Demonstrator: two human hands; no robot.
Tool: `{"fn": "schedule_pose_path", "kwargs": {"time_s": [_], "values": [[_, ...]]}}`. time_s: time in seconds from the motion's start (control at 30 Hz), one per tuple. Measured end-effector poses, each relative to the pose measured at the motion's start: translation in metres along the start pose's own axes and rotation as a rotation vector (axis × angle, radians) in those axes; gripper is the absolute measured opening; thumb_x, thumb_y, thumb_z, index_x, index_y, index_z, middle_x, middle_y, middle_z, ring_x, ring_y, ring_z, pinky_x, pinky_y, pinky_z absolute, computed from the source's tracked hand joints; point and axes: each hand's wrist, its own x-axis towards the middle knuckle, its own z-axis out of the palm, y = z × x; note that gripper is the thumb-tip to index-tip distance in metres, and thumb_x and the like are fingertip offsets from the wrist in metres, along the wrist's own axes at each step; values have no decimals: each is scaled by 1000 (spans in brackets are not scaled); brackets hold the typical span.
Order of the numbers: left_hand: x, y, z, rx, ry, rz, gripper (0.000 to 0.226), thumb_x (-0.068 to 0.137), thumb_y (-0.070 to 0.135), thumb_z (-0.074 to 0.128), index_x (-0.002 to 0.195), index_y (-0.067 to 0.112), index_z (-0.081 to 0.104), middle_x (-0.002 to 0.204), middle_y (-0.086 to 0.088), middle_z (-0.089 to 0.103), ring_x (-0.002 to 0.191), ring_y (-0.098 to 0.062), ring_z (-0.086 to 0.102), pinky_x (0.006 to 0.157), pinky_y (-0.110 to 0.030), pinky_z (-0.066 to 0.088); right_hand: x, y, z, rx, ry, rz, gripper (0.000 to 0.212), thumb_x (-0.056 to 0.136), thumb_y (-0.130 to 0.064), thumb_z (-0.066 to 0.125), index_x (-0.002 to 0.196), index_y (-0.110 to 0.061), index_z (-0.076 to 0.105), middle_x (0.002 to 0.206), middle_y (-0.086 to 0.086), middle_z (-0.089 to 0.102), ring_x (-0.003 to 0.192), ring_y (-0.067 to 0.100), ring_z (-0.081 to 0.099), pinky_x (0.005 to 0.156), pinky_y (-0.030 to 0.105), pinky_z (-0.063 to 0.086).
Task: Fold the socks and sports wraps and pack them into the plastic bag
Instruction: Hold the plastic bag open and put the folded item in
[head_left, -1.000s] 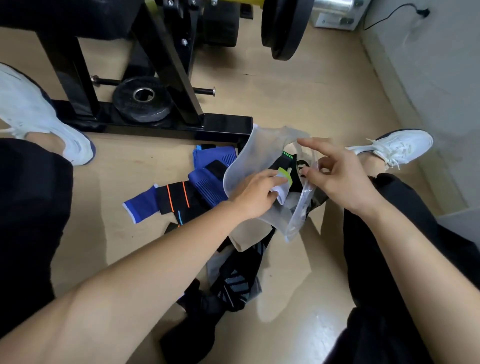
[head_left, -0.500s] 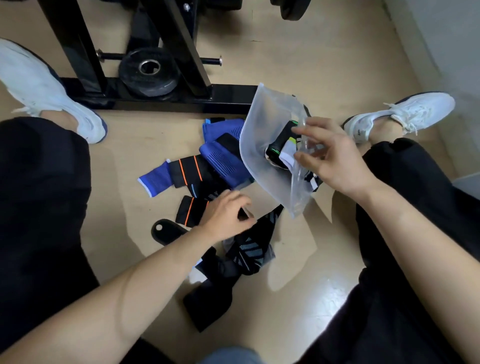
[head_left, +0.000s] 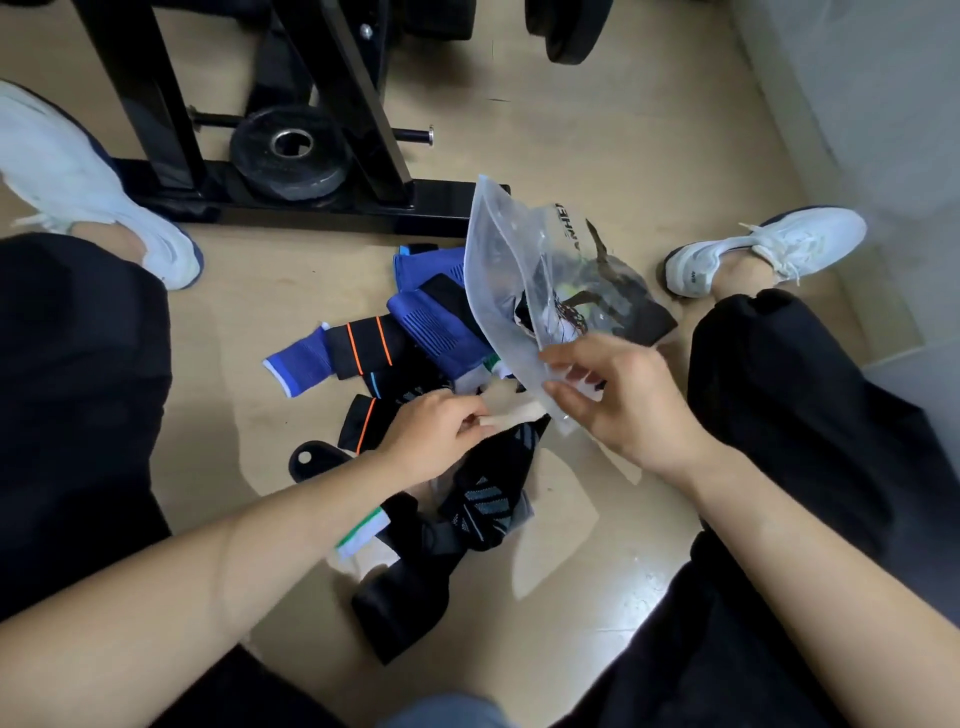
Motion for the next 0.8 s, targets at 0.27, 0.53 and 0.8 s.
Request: {"fn": "schedule_pose_path", "kwargs": {"time_s": [0.27, 0.53, 0.8], "values": [[-30, 40, -70, -464, -37, -237, 30, 87, 31, 78, 64, 23, 60, 52, 17, 53, 52, -1, 44, 56, -22, 34, -22, -42, 31, 166, -136, 194, 36, 77, -40, 81, 104, -21, 67, 80, -9, 66, 73, 8, 63, 73, 25, 53], [-45, 66, -89, -867, 66, -399, 32, 93, 21, 70, 74, -1, 59, 57, 8, 58, 57, -3, 52, 60, -15, 42, -32, -53, 64, 497, -170, 281, 42, 75, -24, 84, 108, -24, 58, 92, -1, 65, 81, 14, 63, 77, 29, 54], [-40, 37, -121, -672, 14, -384, 11, 82, 14, 83, 83, 14, 72, 82, -14, 74, 71, -12, 63, 71, -26, 49, -30, -34, 60, 375, -145, 240, 8, 90, -10, 67, 95, -17, 68, 78, 0, 65, 68, 16, 56, 68, 30, 47]]}}
